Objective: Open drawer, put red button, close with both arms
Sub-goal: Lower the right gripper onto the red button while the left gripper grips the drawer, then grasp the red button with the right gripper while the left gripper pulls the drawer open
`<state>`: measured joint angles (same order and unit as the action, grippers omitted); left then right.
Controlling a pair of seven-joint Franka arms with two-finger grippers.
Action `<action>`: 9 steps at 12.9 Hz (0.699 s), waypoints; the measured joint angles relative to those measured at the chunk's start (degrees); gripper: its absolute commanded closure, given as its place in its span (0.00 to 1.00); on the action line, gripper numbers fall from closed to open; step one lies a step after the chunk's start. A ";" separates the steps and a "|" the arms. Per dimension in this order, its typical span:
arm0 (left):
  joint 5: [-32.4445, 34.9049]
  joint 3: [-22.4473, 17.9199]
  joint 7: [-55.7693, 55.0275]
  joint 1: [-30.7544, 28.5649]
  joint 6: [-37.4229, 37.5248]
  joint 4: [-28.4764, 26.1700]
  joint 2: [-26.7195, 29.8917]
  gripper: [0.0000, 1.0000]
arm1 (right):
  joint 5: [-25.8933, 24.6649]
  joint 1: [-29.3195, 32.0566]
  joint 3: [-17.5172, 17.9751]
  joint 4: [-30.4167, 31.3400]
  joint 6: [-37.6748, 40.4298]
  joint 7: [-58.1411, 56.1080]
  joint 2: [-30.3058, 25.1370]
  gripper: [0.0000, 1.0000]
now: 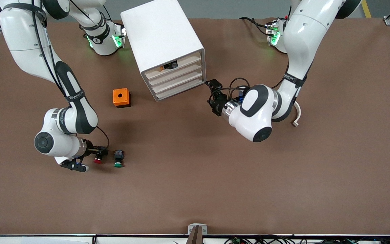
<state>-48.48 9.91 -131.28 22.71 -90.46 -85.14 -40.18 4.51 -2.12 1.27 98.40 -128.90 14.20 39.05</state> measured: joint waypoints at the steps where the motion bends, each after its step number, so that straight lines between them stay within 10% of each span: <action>1: -2.55 0.01 -1.99 0.05 0.00 -0.03 -1.70 0.14 | 0.00 -0.01 -0.01 -0.06 0.46 0.44 0.00 0.61; 5: -6.42 0.25 -6.08 2.93 0.12 0.06 -6.77 0.25 | 0.01 0.02 -0.11 -0.30 0.57 1.01 0.00 0.95; 9: -7.30 0.31 -6.90 7.50 0.27 0.06 -7.34 0.40 | 0.01 -0.31 0.08 -0.70 0.61 1.02 -0.02 0.97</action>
<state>-55.78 10.22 -138.18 30.20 -90.19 -85.08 -47.52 4.51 -2.43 1.36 97.70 -128.29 15.22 39.03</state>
